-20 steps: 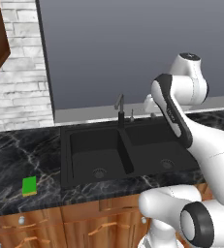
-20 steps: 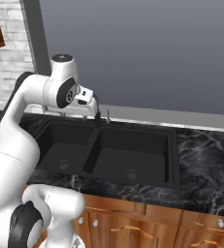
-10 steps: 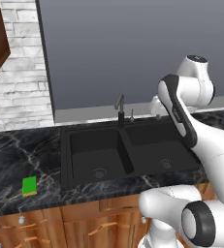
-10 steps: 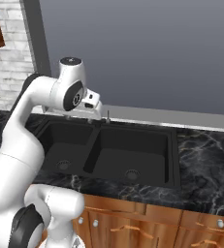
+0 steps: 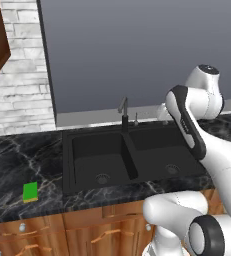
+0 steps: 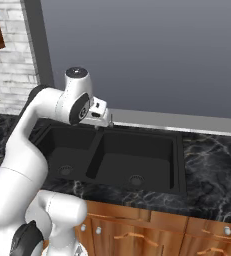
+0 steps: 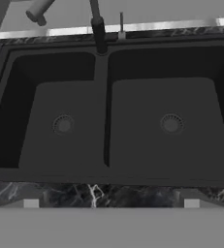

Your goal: Soak the sponge with water for a few seconds and then drop it inside the sink.

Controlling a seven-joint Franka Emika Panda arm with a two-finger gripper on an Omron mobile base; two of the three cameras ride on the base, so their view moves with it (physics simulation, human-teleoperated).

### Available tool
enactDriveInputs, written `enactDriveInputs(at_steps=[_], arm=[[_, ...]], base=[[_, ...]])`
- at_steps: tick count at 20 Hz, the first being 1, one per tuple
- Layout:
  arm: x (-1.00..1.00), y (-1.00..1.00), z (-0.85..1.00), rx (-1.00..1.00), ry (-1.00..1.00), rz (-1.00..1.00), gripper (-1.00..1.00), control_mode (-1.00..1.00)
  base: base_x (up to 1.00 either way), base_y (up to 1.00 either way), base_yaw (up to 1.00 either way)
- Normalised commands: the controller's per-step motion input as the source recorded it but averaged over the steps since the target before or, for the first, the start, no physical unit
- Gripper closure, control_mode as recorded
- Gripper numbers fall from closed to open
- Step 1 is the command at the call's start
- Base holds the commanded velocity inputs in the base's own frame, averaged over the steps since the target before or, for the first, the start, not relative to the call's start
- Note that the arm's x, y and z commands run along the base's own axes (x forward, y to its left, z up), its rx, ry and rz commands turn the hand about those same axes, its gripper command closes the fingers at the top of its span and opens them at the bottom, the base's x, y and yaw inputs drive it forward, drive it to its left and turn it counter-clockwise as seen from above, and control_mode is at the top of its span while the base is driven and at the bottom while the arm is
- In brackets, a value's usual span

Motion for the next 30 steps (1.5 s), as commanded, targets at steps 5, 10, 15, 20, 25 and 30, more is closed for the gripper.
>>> enactDriveInputs(at_steps=[5,10,15,20,25,30], arm=[[0.00,-0.11,0.00,0.08,-0.25,0.00,-1.00,-1.00],[0.00,-0.13,0.00,0.02,-0.20,0.00,-1.00,-1.00],[0.04,-0.02,0.00,0.00,-0.20,0.00,-1.00,-1.00],[0.01,-0.03,0.00,0.00,-0.12,0.00,-1.00,-1.00],[0.00,0.00,0.00,0.00,-0.09,0.00,-1.00,-1.00],[0.00,-0.10,0.00,0.00,-0.13,0.01,-1.00,-1.00]], base=[[0.00,0.00,0.00],[0.00,0.00,0.00],[0.00,0.00,0.00],[0.00,0.00,0.00],[0.00,0.00,0.00],[0.00,0.00,0.00]])
